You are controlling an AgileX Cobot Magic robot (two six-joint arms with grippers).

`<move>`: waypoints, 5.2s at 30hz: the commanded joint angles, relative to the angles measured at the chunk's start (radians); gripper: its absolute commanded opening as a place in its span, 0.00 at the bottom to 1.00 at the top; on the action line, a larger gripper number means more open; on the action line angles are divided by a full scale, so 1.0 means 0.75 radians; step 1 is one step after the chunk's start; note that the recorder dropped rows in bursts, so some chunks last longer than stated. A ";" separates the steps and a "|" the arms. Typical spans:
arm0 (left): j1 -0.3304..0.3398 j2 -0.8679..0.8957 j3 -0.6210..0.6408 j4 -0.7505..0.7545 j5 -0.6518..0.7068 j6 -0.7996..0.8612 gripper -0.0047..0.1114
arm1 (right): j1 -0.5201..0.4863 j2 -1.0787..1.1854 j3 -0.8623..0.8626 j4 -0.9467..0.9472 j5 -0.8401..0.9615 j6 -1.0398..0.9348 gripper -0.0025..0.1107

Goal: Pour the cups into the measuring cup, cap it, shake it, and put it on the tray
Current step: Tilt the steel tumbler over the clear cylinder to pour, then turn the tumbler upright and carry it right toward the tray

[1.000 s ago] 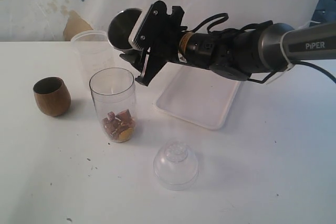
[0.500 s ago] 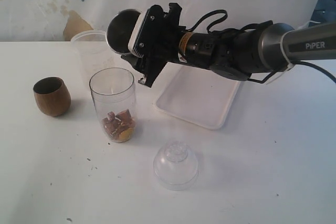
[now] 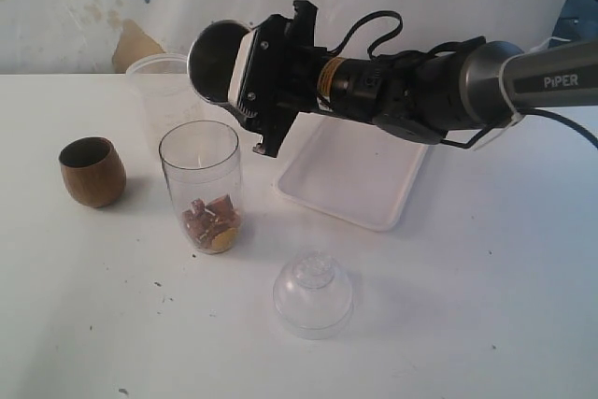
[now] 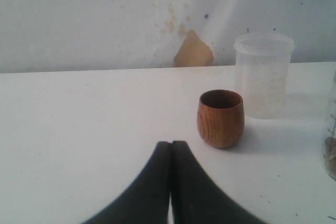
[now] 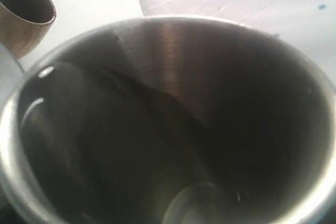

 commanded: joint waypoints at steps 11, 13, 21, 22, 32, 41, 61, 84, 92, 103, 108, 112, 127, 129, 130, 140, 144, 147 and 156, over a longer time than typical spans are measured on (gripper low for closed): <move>0.000 -0.006 0.007 -0.001 -0.017 -0.003 0.04 | 0.002 -0.017 -0.020 0.019 -0.093 -0.102 0.02; 0.000 -0.006 0.007 -0.001 -0.017 -0.003 0.04 | 0.002 -0.017 -0.020 0.019 -0.093 -0.112 0.02; 0.000 -0.006 0.007 -0.001 -0.017 -0.003 0.04 | 0.002 -0.019 -0.020 0.019 -0.103 -0.152 0.02; 0.000 -0.006 0.007 -0.001 -0.017 -0.003 0.04 | 0.002 -0.019 -0.020 0.018 -0.103 -0.166 0.02; 0.000 -0.006 0.007 -0.001 -0.017 -0.003 0.04 | 0.002 -0.019 -0.020 0.018 -0.103 -0.249 0.02; 0.000 -0.006 0.007 -0.001 -0.017 -0.003 0.04 | 0.002 -0.019 -0.020 0.018 -0.103 -0.333 0.02; 0.000 -0.006 0.007 -0.001 -0.017 -0.003 0.04 | 0.002 -0.019 -0.025 0.018 -0.128 -0.598 0.02; 0.000 -0.006 0.007 -0.001 -0.017 -0.003 0.04 | 0.002 -0.019 -0.085 0.018 -0.094 -0.671 0.02; 0.000 -0.006 0.007 -0.001 -0.017 -0.003 0.04 | 0.002 -0.019 -0.085 0.018 -0.094 -0.757 0.02; 0.000 -0.006 0.007 -0.001 -0.017 -0.003 0.04 | 0.002 -0.019 -0.085 0.018 -0.094 -0.782 0.02; 0.000 -0.006 0.007 -0.001 -0.017 -0.003 0.04 | 0.002 -0.019 -0.085 0.018 -0.094 -0.708 0.02; 0.000 -0.006 0.007 -0.001 -0.017 -0.003 0.04 | 0.002 -0.019 -0.083 0.018 -0.094 -0.426 0.02; 0.000 -0.006 0.007 -0.001 -0.017 -0.003 0.04 | -0.033 -0.013 -0.083 0.201 -0.087 0.673 0.02; 0.000 -0.006 0.007 -0.001 -0.017 -0.003 0.04 | -0.058 -0.002 -0.083 0.236 -0.128 0.728 0.02; 0.000 -0.006 0.007 -0.001 -0.017 -0.003 0.04 | -0.069 0.009 -0.085 0.247 -0.146 0.754 0.02; 0.000 -0.006 0.007 -0.001 -0.017 -0.003 0.04 | -0.117 0.194 -0.141 0.264 -0.154 0.904 0.02; 0.000 -0.006 0.007 -0.001 -0.017 -0.003 0.04 | -0.117 0.284 -0.191 0.264 -0.152 0.904 0.02; 0.000 -0.006 0.007 -0.001 -0.017 -0.003 0.04 | -0.117 0.336 -0.220 0.264 -0.164 0.904 0.02; 0.000 -0.006 0.007 -0.001 -0.017 -0.003 0.04 | -0.117 0.425 -0.255 0.264 -0.180 0.898 0.02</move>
